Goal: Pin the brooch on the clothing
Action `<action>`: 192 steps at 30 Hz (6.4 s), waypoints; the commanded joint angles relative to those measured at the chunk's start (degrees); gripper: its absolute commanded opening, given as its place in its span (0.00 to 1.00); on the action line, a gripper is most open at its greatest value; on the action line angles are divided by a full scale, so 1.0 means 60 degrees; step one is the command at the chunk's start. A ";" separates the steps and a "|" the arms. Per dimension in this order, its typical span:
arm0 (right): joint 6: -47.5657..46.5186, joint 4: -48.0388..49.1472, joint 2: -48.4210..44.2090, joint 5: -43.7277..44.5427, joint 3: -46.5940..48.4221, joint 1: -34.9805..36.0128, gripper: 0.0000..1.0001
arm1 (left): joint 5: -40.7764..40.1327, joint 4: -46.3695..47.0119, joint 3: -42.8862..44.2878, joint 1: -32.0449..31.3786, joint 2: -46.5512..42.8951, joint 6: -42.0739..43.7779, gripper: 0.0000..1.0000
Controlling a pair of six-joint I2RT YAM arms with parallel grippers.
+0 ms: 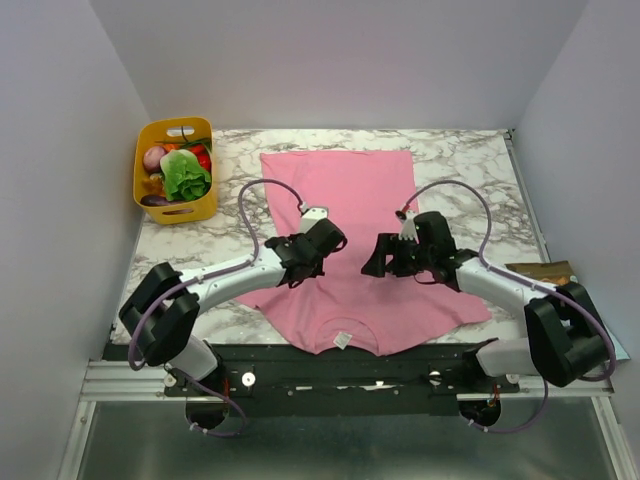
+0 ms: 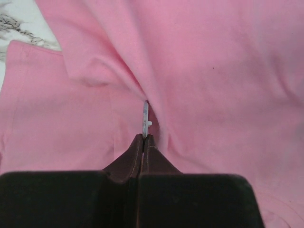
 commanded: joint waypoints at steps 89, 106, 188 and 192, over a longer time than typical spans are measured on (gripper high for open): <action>-0.0236 0.0993 0.1277 0.0530 0.1996 0.2851 0.79 | 0.4542 0.4787 -0.3121 0.2128 -0.3285 0.0604 0.00; -0.3284 0.3630 -0.1127 -0.0437 0.0208 0.2646 0.95 | 0.4777 0.4847 -0.3342 0.2246 -0.4003 0.1073 0.00; -0.1964 0.8158 0.3559 -0.7980 0.2083 0.1444 0.32 | 0.7355 0.6121 -0.4543 0.2246 -0.6670 0.2274 0.00; -0.2140 0.7893 0.3574 -0.7878 0.2171 0.1503 0.31 | 0.7428 0.6179 -0.4513 0.2246 -0.6567 0.2231 0.00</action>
